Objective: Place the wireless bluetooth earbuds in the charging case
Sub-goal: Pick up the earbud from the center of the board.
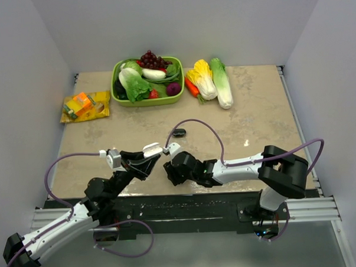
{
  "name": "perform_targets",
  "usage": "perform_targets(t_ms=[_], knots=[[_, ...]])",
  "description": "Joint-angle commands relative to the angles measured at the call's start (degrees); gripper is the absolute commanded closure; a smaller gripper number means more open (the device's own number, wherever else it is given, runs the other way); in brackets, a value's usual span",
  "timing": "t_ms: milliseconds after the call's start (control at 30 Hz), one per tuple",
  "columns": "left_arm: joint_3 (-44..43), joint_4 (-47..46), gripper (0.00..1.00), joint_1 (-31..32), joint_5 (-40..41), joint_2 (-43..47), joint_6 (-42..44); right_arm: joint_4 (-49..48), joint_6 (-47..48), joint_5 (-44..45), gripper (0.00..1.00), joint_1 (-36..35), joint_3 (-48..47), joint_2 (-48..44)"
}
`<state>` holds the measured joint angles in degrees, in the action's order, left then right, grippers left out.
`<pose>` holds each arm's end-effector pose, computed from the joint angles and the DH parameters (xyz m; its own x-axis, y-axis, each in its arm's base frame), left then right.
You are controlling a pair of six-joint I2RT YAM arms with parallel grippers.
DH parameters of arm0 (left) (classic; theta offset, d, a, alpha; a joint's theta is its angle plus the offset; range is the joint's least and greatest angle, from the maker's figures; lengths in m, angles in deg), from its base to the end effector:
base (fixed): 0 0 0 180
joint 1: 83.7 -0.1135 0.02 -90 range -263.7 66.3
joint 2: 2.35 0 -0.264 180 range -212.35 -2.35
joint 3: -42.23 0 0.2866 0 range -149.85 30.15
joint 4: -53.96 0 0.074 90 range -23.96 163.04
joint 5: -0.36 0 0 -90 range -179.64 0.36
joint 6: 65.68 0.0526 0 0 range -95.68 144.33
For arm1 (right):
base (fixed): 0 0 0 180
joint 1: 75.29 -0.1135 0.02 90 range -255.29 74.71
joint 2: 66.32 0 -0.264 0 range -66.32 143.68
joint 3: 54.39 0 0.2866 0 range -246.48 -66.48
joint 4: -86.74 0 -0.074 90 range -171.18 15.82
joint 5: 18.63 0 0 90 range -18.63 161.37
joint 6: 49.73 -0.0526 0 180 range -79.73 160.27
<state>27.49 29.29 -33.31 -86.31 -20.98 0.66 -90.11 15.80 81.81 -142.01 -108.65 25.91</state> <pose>0.1133 -0.1321 0.2233 -0.0876 -0.5226 -0.8481 0.7635 0.5116 -0.3941 0.1474 0.3186 0.1183 -0.5884 -0.3369 -0.7350 -0.6655 0.7181 0.2036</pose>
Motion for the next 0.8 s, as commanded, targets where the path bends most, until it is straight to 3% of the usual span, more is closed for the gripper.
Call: perform_targets(t_ms=[0, 433, 633, 767], knots=[[6.96, -2.89, 1.00, 0.41, -0.34, -0.09, -1.39, 4.09, -0.58, 5.21, 0.56, 0.36, -1.16, -0.29], [7.05, -2.97, 1.00, 0.41, -0.26, 0.00, -1.39, 4.36, -0.75, 7.23, 0.76, 0.36, -0.81, -1.43], [7.14, -2.97, 1.00, 0.41, -0.26, 0.09, -1.39, 4.97, -1.02, 8.19, 1.00, 0.36, -0.63, -2.31], [7.05, -3.06, 1.00, 0.41, -0.17, -0.17, -1.30, 7.68, -0.41, 10.04, 1.00, 0.36, -0.19, -7.48]])
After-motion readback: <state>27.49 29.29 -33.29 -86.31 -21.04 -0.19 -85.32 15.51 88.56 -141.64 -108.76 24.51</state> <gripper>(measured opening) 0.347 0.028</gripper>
